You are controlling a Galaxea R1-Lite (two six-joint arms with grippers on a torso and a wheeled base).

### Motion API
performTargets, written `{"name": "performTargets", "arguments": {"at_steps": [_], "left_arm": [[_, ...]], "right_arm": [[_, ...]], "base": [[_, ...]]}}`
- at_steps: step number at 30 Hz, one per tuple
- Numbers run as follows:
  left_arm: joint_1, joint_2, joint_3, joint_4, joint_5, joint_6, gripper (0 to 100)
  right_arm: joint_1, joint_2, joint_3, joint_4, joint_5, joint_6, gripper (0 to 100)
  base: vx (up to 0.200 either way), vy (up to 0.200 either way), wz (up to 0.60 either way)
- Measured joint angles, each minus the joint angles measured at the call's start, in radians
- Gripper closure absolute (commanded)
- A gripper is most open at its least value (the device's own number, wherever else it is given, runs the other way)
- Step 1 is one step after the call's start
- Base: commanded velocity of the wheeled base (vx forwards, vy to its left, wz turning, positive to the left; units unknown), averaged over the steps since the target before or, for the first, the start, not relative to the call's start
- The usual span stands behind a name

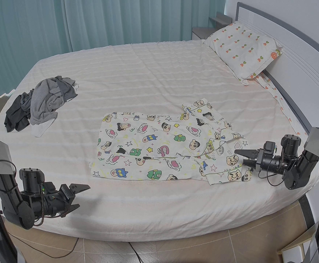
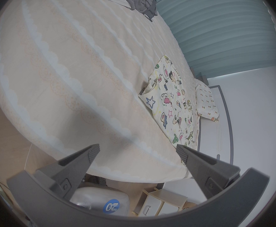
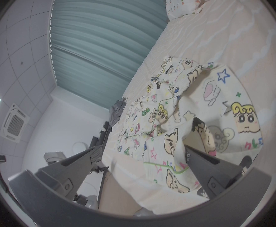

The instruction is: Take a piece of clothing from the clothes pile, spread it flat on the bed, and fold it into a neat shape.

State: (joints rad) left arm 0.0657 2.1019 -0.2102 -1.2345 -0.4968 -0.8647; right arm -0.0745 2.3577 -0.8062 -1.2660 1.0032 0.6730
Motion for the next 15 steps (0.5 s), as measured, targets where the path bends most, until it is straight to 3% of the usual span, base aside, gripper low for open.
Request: {"name": "performTargets", "arguments": {"at_steps": [5, 15], "left_arm": [[0.000, 0.000, 0.000, 0.000, 0.001, 0.000, 0], [-0.002, 0.000, 0.000, 0.000, 0.001, 0.000, 0]], "right_arm": [[-0.044, 0.001, 0.019, -0.003, 0.104, 0.000, 0], [-0.076, -0.030, 0.050, 0.011, 0.163, 0.009, 0]], "base": [[0.000, 0.000, 0.00], [0.000, 0.000, 0.00]]}}
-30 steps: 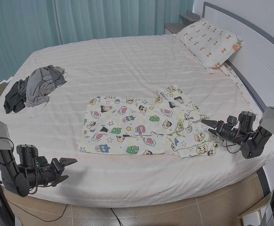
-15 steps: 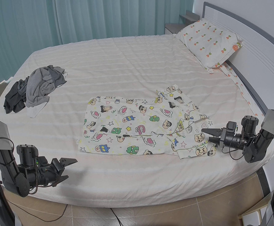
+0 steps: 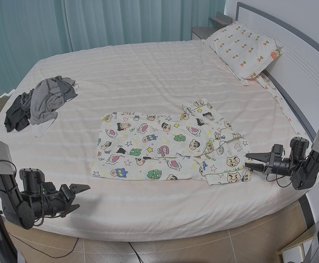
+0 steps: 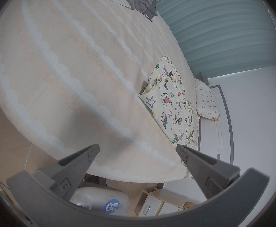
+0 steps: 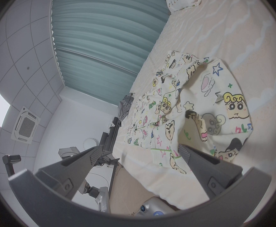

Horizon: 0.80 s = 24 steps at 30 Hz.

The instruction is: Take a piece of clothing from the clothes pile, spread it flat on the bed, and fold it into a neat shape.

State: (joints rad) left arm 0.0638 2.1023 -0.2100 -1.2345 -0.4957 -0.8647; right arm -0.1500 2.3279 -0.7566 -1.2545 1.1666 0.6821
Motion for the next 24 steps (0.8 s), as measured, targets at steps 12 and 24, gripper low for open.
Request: {"name": "performTargets", "arguments": {"at_steps": [12, 24], "left_arm": [[0.000, 0.000, 0.000, 0.000, 0.000, 0.000, 0], [0.000, 0.000, 0.000, 0.000, 0.000, 0.000, 0]], "right_arm": [[0.024, -0.017, 0.020, 0.028, -0.001, 0.011, 0], [-0.050, -0.068, 0.079, -0.011, -0.010, 0.007, 0]], "base": [[0.000, 0.000, 0.00], [0.000, 0.000, 0.00]]}}
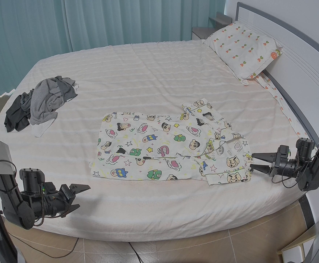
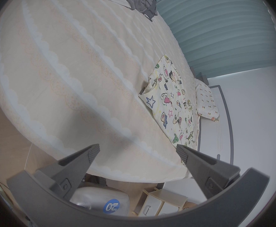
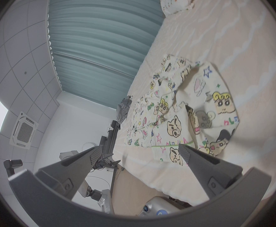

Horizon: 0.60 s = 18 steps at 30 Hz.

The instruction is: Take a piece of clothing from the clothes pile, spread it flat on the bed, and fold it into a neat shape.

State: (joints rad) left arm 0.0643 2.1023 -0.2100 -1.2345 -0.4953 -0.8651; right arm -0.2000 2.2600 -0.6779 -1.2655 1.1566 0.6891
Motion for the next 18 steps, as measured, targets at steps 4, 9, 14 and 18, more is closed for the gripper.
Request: {"name": "performTargets", "arguments": {"at_steps": [4, 9, 14, 18], "left_arm": [[0.000, 0.000, -0.001, 0.000, 0.000, 0.000, 0], [-0.001, 0.000, -0.001, 0.000, 0.000, 0.000, 0], [-0.001, 0.000, -0.001, 0.000, 0.000, 0.000, 0], [-0.001, 0.000, -0.001, 0.000, 0.000, 0.000, 0]], "right_arm": [[0.015, -0.029, 0.013, -0.007, -0.003, 0.001, 0], [0.104, -0.023, 0.002, -0.006, -0.070, 0.002, 0], [0.179, 0.045, -0.071, 0.014, -0.139, 0.008, 0], [0.200, 0.102, -0.143, 0.071, -0.160, 0.024, 0]], "base": [[0.000, 0.000, 0.00], [0.000, 0.000, 0.00], [0.000, 0.000, 0.00], [0.000, 0.000, 0.00]]}}
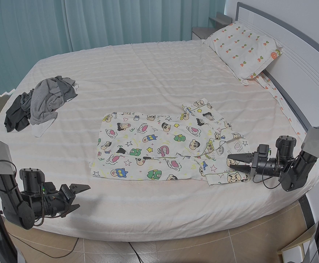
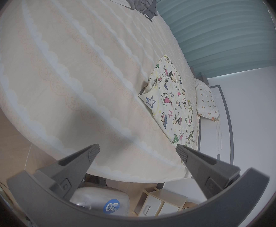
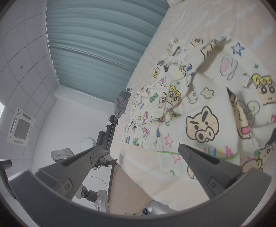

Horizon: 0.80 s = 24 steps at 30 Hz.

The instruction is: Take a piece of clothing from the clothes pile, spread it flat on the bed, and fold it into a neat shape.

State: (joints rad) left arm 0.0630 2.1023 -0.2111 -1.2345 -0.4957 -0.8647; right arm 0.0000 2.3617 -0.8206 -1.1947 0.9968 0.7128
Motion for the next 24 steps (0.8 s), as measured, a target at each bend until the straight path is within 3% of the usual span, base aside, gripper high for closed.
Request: {"name": "performTargets", "arguments": {"at_steps": [8, 15, 20, 24], "left_arm": [[0.000, 0.000, 0.001, 0.000, 0.006, 0.000, 0], [-0.002, 0.000, 0.001, 0.000, 0.017, 0.000, 0], [-0.003, 0.000, 0.001, 0.000, 0.017, -0.001, 0], [-0.003, 0.000, 0.001, 0.000, 0.017, -0.002, 0]], "right_arm": [[-0.040, 0.082, -0.106, 0.011, -0.069, 0.009, 0], [-0.044, 0.079, -0.104, -0.007, -0.074, 0.010, 0], [0.041, 0.012, -0.069, -0.010, -0.100, 0.027, 0], [0.152, -0.038, -0.058, -0.009, -0.227, 0.066, 0]], "base": [[0.000, 0.000, 0.00], [0.000, 0.000, 0.00], [0.000, 0.000, 0.00], [0.000, 0.000, 0.00]]}}
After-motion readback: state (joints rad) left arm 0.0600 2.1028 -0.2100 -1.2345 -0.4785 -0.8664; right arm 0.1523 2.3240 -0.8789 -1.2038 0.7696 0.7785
